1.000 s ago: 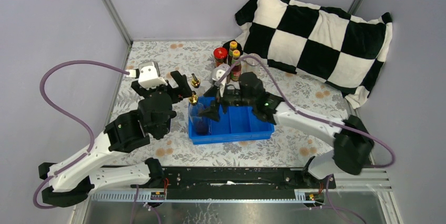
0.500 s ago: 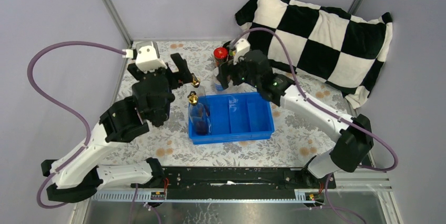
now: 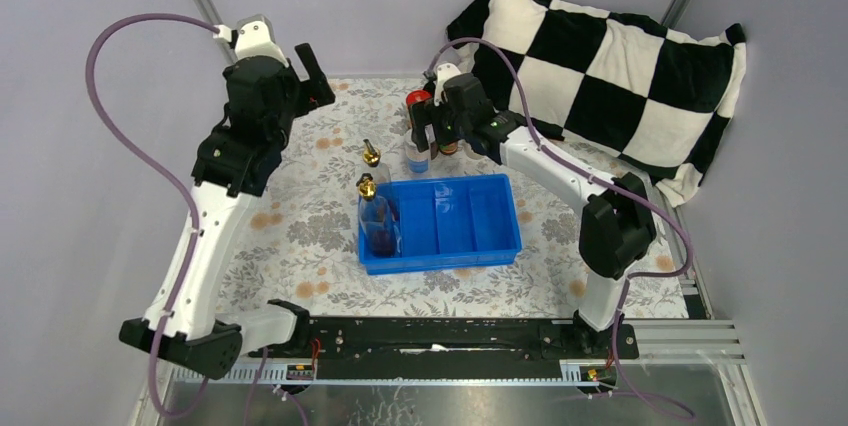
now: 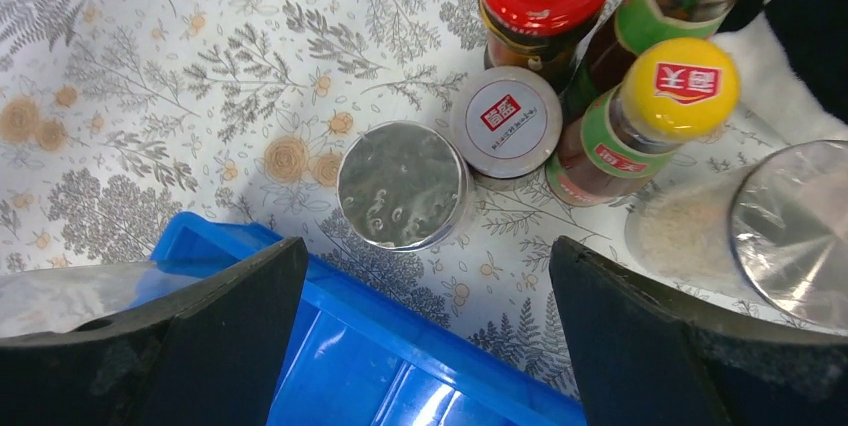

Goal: Organize the condiment bottles
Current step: Pick up the bottle from the center of the board.

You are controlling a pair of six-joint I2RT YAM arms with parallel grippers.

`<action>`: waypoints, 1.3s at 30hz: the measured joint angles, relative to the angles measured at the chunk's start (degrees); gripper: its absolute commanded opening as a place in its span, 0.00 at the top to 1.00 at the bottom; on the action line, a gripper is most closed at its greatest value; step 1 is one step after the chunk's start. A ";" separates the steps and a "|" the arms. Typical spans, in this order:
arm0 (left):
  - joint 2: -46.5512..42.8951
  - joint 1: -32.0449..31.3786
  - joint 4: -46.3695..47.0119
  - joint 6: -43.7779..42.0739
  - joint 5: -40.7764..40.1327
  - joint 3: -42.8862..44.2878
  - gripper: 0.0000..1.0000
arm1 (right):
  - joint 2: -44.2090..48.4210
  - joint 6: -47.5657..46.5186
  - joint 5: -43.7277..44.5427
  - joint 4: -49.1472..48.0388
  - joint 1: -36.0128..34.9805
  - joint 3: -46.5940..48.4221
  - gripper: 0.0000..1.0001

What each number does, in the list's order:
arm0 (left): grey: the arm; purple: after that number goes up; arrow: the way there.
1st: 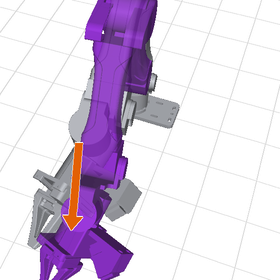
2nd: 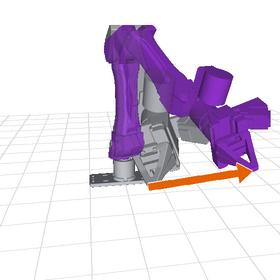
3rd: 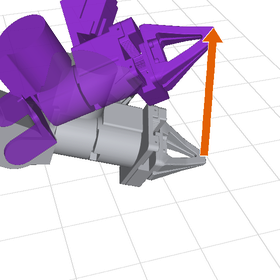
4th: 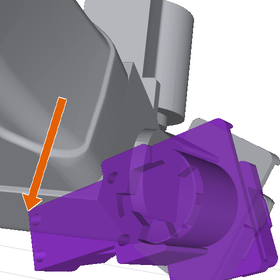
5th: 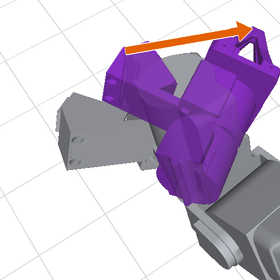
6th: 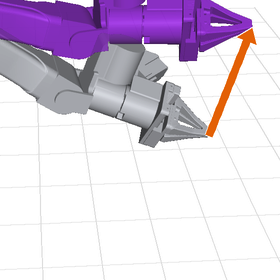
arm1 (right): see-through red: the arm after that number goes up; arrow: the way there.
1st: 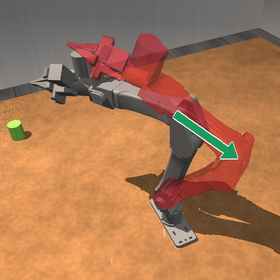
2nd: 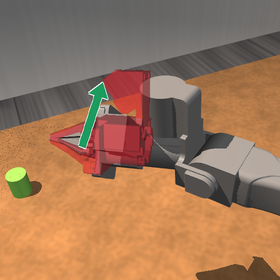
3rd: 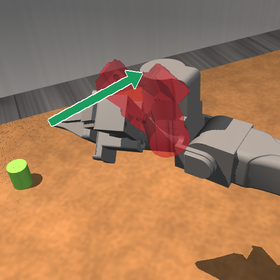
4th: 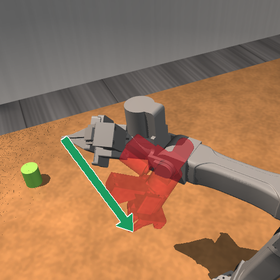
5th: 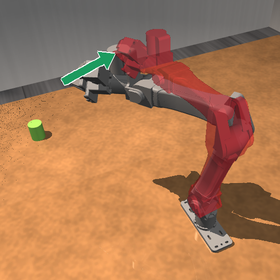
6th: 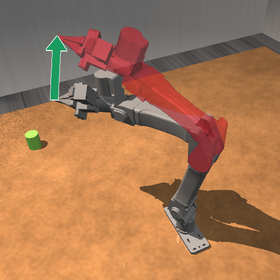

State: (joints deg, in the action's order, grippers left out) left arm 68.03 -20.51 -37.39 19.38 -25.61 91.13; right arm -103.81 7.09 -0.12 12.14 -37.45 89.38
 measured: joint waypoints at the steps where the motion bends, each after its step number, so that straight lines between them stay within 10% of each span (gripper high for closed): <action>1: 0.66 2.03 0.02 0.11 2.56 -0.02 0.01 | -0.63 -0.04 -0.37 0.15 0.00 0.35 0.02; 12: 1.31 5.70 0.79 0.26 12.59 -8.98 0.01 | -9.33 -1.92 -3.98 2.64 0.00 7.04 0.01; 26: -1.97 5.95 1.53 0.42 13.25 -13.88 0.02 | -14.71 -3.21 -5.42 3.98 -0.04 12.37 0.46; 39: -3.74 5.95 1.70 0.61 13.81 -15.41 0.02 | -11.74 -4.37 -3.61 6.10 -0.92 10.88 0.48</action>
State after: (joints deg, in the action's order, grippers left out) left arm 64.29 -14.57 -35.68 19.99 -11.79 75.72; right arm -115.55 2.72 -3.73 18.24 -38.37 100.27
